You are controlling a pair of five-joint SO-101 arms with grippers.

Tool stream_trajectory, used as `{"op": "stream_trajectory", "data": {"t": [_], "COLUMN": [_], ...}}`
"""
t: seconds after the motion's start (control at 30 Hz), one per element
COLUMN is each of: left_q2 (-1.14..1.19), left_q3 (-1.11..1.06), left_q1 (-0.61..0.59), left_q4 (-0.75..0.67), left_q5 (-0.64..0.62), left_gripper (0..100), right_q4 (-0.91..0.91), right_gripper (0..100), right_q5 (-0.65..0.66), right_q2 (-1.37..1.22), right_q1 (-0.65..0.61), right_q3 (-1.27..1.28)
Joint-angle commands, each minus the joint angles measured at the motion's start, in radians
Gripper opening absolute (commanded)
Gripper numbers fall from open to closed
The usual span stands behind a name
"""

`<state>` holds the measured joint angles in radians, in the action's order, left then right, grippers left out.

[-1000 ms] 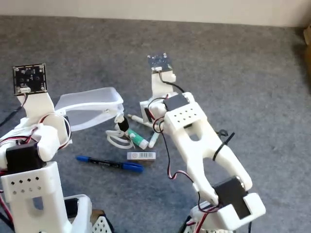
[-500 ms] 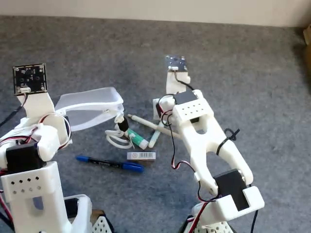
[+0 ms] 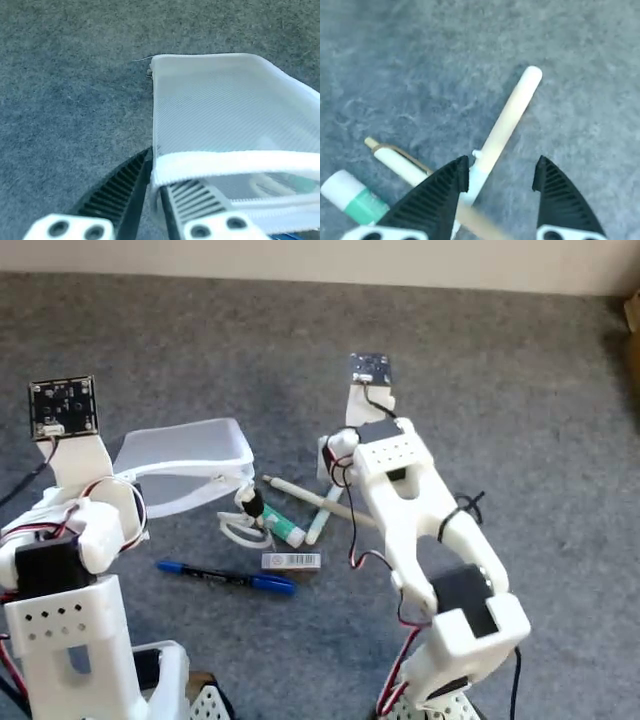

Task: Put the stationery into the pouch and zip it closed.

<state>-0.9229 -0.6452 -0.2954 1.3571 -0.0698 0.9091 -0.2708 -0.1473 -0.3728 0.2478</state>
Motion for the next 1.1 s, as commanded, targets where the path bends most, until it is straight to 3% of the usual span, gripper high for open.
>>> {"op": "stream_trajectory", "data": {"t": [0.0, 0.77, 1.07], "left_q2": [0.013, 0.013, 0.013], "left_q3": [-0.005, 0.001, -0.001], "left_q1": [0.021, 0.024, 0.024], "left_q4": [-0.032, -0.031, -0.031], "left_q5": [-0.009, -0.011, -0.011], "left_gripper": [1, 1, 1], "right_q4": [-0.005, -0.007, -0.007], "right_gripper": [19.5, 19.4, 12.4], "right_q5": [-0.011, -0.011, -0.009], "right_q2": [-0.025, -0.348, -0.443], "right_q1": [0.022, 0.053, 0.056], "right_q3": [-0.107, -0.381, -0.472]}}
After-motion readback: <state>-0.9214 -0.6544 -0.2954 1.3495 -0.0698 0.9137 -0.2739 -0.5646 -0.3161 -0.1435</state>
